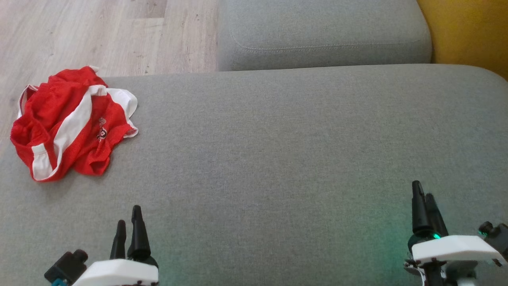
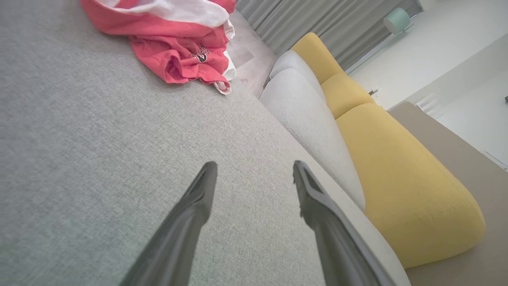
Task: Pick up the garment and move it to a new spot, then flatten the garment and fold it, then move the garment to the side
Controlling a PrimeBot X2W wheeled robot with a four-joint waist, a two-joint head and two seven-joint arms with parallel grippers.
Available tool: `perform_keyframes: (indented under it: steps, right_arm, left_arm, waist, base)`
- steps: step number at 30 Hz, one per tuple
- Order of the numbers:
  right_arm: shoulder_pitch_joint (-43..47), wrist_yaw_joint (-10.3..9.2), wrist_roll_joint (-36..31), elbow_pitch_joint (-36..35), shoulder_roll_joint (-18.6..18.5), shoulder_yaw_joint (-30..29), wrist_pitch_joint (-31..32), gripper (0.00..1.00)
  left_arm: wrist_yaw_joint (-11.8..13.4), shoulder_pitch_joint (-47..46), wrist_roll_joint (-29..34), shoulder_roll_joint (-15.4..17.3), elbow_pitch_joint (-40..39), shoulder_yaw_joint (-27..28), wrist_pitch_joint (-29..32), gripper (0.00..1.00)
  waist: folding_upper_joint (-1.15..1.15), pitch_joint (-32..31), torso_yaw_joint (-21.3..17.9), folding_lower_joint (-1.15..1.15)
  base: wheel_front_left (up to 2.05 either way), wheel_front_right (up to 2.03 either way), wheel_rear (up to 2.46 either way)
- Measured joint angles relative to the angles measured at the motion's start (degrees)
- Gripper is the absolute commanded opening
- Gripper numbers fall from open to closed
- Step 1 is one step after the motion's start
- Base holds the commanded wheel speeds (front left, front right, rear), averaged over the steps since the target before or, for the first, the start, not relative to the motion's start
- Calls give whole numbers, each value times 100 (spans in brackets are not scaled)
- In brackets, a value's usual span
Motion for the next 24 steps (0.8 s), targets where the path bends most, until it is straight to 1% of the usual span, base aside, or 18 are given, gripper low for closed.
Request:
perform_keyframes:
  steps: [12,17,24]
  right_arm:
    - [13,1,-967,-107,0,107,-224,100]
    - [80,1,-1299,-111,0,185,-282,100]
    - [96,1,-1841,-110,-1,282,-397,100]
  left_arm:
    - [76,15,835,19,7,-182,-211,100]
    - [123,30,1090,26,34,-204,-281,100]
    - [131,31,1546,38,81,-353,-386,100]
  waist:
    - [0,-33,64,0]
    - [0,-43,81,0]
    - [0,-56,107,0]
  base:
    - [0,0,0]
    - [0,0,0]
    - [0,0,0]
